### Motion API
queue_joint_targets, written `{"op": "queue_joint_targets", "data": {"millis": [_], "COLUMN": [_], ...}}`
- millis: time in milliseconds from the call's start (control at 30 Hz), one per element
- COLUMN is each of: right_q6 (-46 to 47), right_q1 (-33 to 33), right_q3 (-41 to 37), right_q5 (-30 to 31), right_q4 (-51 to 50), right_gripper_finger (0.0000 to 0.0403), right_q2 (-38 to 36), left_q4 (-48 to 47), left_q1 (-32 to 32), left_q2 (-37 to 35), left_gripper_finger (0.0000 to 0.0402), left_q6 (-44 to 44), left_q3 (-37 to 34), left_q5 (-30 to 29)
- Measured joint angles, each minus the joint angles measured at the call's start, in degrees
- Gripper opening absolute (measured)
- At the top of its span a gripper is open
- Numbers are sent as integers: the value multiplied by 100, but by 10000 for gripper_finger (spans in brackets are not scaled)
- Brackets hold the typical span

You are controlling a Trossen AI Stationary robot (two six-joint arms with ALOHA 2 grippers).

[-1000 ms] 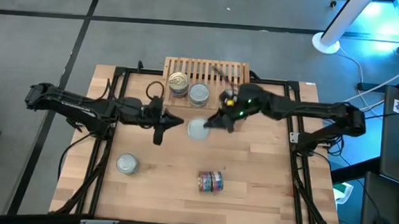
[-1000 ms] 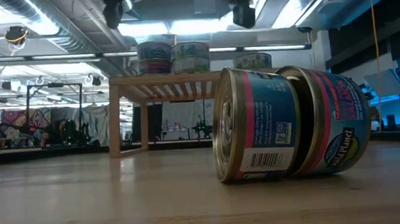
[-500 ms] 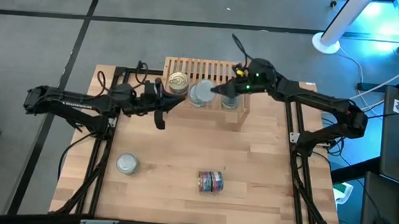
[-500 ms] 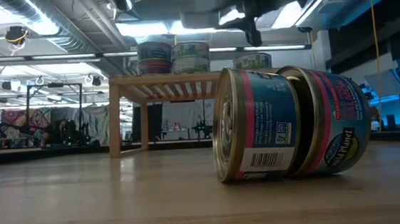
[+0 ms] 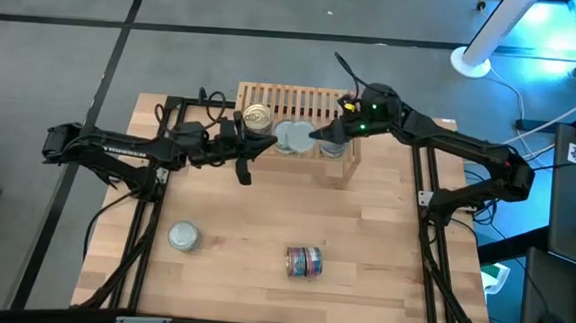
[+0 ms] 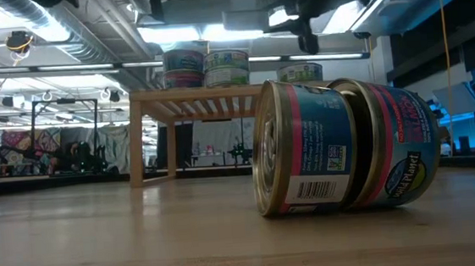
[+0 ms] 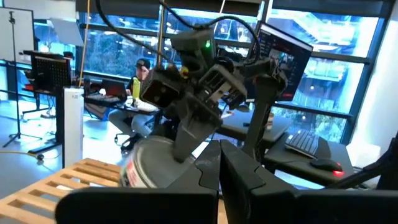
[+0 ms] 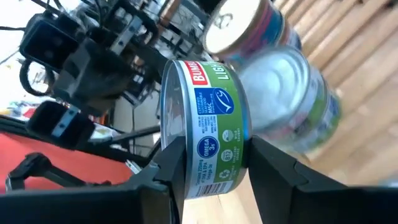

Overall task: Stack canned seafood by type on shelf
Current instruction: Stack the green tuna can on top of the other green tuna can on the shelf

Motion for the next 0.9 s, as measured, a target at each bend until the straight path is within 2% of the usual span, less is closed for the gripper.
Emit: {"op": "queue_joint_targets", "data": {"millis": [167, 367, 500, 633, 900], "right_q6": [-397, -635, -882, -1159, -1341], "right_q1": [-287, -768, -1103, -1283, -1270], "right_q3": [0, 0, 2, 2, 2], "right_q5": [15, 4, -142, 43, 48], "right_q4": [-1033, -1647, -2119, -2799, -2857], "right_gripper_finger": [134, 134, 134, 134, 134], "right_q2": [-350, -761, -889, -861, -840], "left_q4": [6, -5, -7, -29, -48], "left_q1": [0, 0, 0, 0, 0], "left_q2": [-17, -19, -19, -19, -19], "left_gripper_finger": [4, 5, 5, 5, 5], "left_q6": [-12, -69, -76, -79, -80], "left_q3": [0, 0, 0, 0, 2], "left_q5": [0, 0, 0, 0, 0]}}
